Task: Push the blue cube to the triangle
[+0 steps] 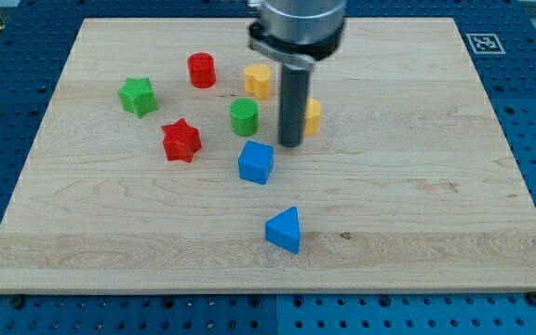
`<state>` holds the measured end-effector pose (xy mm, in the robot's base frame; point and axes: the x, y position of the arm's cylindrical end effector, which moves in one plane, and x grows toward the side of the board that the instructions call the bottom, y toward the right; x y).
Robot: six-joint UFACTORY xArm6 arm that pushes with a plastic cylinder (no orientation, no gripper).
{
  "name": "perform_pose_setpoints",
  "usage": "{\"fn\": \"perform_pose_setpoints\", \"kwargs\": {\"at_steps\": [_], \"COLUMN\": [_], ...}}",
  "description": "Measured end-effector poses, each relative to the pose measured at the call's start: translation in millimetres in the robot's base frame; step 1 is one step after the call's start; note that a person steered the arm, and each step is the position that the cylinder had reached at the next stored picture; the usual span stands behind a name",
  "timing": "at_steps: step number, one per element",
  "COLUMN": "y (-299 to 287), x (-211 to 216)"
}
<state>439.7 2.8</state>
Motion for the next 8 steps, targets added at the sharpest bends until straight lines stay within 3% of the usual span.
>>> {"fn": "perform_pose_setpoints", "kwargs": {"at_steps": [1,4,8], "y": [-35.2,-28.6,-27.8], "x": [0.0,7.7,72.6]}}
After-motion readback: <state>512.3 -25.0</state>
